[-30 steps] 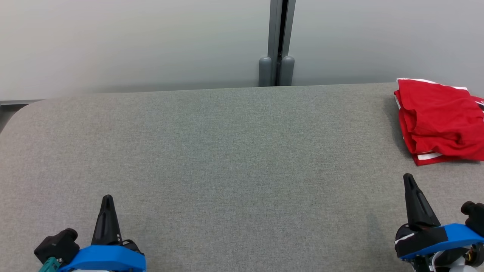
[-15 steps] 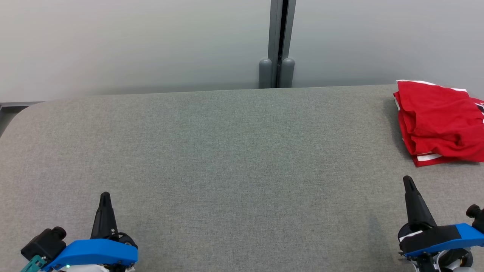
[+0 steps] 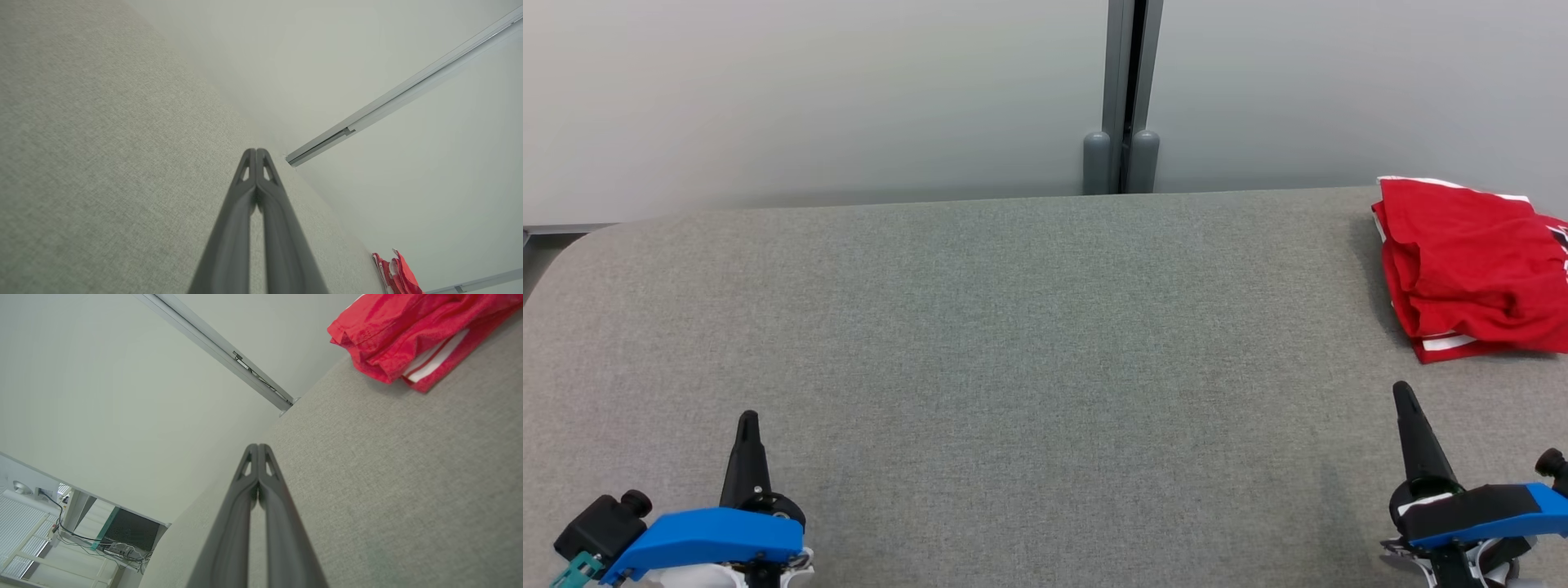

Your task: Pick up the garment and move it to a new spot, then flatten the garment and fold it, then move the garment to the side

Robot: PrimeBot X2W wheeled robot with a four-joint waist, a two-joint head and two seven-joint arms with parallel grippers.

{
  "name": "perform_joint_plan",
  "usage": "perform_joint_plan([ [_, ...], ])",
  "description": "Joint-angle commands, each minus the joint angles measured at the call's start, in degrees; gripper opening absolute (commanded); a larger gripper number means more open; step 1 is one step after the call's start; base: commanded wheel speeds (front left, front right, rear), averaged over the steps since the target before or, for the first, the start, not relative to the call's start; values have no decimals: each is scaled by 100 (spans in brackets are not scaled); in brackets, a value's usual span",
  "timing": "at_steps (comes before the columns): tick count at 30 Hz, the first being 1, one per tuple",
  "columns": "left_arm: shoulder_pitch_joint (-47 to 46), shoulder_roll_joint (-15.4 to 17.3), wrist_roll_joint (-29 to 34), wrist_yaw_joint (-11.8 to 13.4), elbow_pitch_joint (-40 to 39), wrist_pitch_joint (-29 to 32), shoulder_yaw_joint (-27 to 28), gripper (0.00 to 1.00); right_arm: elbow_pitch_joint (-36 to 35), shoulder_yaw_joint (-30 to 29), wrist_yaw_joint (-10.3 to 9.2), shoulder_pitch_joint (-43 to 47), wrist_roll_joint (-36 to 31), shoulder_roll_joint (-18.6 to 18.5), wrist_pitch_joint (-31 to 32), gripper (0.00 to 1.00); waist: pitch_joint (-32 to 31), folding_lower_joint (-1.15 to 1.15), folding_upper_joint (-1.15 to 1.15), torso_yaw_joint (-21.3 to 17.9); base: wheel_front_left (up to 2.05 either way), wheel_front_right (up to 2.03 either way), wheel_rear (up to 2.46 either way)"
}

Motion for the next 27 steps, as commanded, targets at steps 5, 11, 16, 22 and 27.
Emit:
perform_joint_plan([
  [5, -180, 6, -501, -65, -34, 126, 74, 0, -8, -30, 0, -175, 504, 7, 85, 0, -18, 0, 0, 2, 0, 0, 0],
  [11, -216, 1, -902, -92, -25, 227, 108, 0, 25, -41, 1, -184, 883, 21, 157, 0, -35, 0, 0, 5, 0, 0, 0],
  [16, -244, -2, -1153, -115, -19, 285, 127, 0, 48, -47, 1, -196, 1123, 31, 199, 0, -47, 0, 0, 6, 0, 0, 0],
  [22, -256, -8, -1518, -140, -11, 378, 151, 0, 82, -55, 1, -213, 1468, 45, 264, 0, -65, 0, 0, 9, 0, 0, 0],
  [27, -288, -12, -1807, -163, -4, 446, 175, 0, 106, -61, 1, -230, 1741, 55, 315, 0, -80, 0, 0, 11, 0, 0, 0],
])
